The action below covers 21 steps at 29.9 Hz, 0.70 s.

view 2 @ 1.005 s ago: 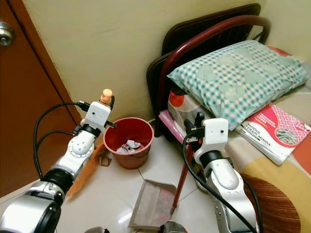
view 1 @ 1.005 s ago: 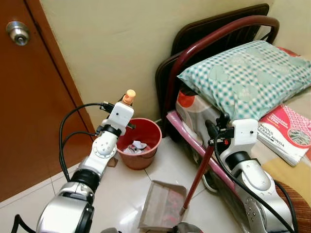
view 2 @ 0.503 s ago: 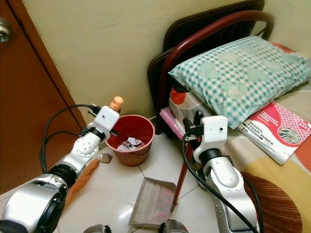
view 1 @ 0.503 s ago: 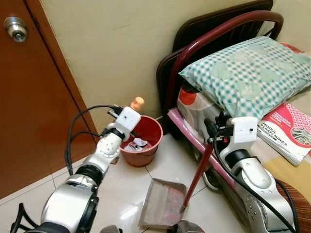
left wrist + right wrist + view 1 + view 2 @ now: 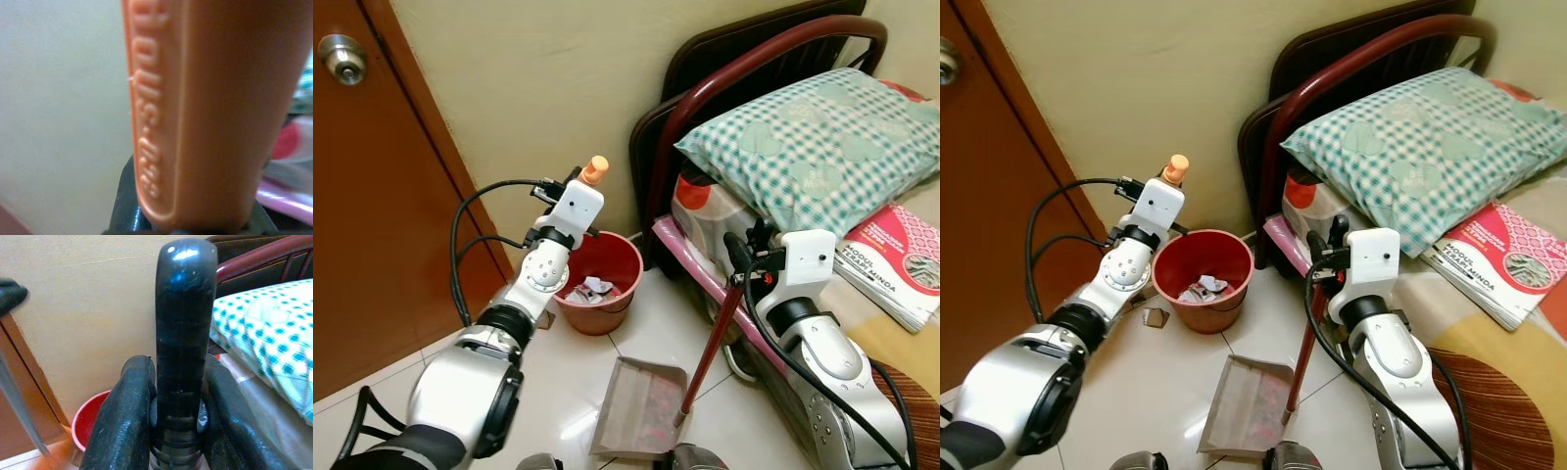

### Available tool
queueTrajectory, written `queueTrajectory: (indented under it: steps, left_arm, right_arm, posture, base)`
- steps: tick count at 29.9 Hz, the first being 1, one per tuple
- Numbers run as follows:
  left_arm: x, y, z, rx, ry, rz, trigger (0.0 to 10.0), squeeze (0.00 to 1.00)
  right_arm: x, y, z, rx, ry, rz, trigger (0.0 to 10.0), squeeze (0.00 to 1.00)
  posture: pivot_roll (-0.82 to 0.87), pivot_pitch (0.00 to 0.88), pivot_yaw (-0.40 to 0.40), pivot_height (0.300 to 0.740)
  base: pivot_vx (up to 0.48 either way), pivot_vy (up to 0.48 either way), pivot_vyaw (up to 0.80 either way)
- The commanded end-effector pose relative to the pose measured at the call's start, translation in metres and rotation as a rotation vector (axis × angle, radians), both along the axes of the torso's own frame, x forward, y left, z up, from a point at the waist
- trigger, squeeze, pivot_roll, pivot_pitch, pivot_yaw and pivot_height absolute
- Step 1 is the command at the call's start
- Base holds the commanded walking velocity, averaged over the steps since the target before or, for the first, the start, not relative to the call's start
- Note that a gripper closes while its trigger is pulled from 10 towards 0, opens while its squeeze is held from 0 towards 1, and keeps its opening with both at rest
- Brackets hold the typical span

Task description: Sweep floor

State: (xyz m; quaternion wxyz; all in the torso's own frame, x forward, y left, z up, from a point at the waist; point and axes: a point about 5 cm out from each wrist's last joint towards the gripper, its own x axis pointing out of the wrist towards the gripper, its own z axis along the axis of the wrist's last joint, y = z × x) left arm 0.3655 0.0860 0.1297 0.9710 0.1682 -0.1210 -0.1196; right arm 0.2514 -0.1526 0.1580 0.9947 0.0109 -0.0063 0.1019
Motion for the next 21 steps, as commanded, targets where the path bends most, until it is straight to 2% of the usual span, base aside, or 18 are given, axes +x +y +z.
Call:
queueTrajectory:
  steps: [1, 3, 6, 7, 8, 12, 14, 19, 21]
  left_arm:
    - [-0.002, -0.003, -0.007, -0.04, 0.046, 0.001, 10.0, 0.0]
    - [-0.006, -0.002, -0.017, -0.065, 0.1, 0.017, 10.0, 0.0]
    - [-0.012, 0.001, -0.038, -0.051, 0.213, 0.034, 10.0, 0.0]
    - [-0.013, 0.002, -0.042, -0.05, 0.24, 0.036, 10.0, 0.0]
    - [-0.013, 0.003, -0.045, -0.092, 0.275, 0.039, 10.0, 0.0]
    - [-0.011, 0.008, -0.049, -0.087, 0.347, 0.058, 10.0, 0.0]
    - [-0.011, 0.009, -0.05, -0.087, 0.362, 0.061, 10.0, 0.0]
    - [-0.01, 0.029, -0.052, -0.148, 0.392, 0.086, 10.0, 0.0]
    - [-0.014, 0.034, -0.054, -0.145, 0.382, 0.067, 10.0, 0.0]
  right_arm:
    - [-0.001, 0.002, 0.011, 0.009, -0.042, 0.008, 10.0, 0.0]
    - [-0.001, 0.002, 0.012, 0.011, -0.043, 0.011, 10.0, 0.0]
    - [-0.002, 0.001, 0.012, 0.01, -0.039, 0.011, 10.0, 0.0]
    - [-0.002, 0.0, 0.012, 0.009, -0.038, 0.011, 10.0, 0.0]
    - [-0.002, 0.0, 0.012, 0.008, -0.036, 0.012, 10.0, 0.0]
    - [0.0, 0.0, 0.012, 0.009, -0.034, 0.014, 10.0, 0.0]
    - [0.0, 0.0, 0.012, 0.01, -0.034, 0.015, 10.0, 0.0]
    - [0.004, 0.002, 0.009, 0.019, -0.032, 0.026, 10.0, 0.0]
    - [0.006, 0.003, 0.008, 0.024, -0.028, 0.031, 10.0, 0.0]
  posture:
    - [-0.21, 0.173, 0.01, 0.74]
    - [-0.21, 0.174, 0.008, 0.74]
    - [-0.22, 0.178, 0.002, 0.74]
    - [-0.22, 0.178, 0.002, 0.74]
    - [-0.22, 0.178, 0.002, 0.74]
    - [-0.21, 0.171, 0.008, 0.74]
    - [-0.21, 0.171, 0.008, 0.74]
    - [-0.16, 0.162, 0.017, 0.74]
    - [-0.13, 0.158, 0.017, 0.74]
  base:
    - [0.0, 0.0, 0.0]
    - [0.0, 0.0, 0.0]
    - [0.0, 0.0, 0.0]
    - [0.0, 0.0, 0.0]
    - [0.0, 0.0, 0.0]
    - [0.0, 0.0, 0.0]
    - [0.0, 0.0, 0.0]
    - [0.0, 0.0, 0.0]
    - [0.0, 0.0, 0.0]
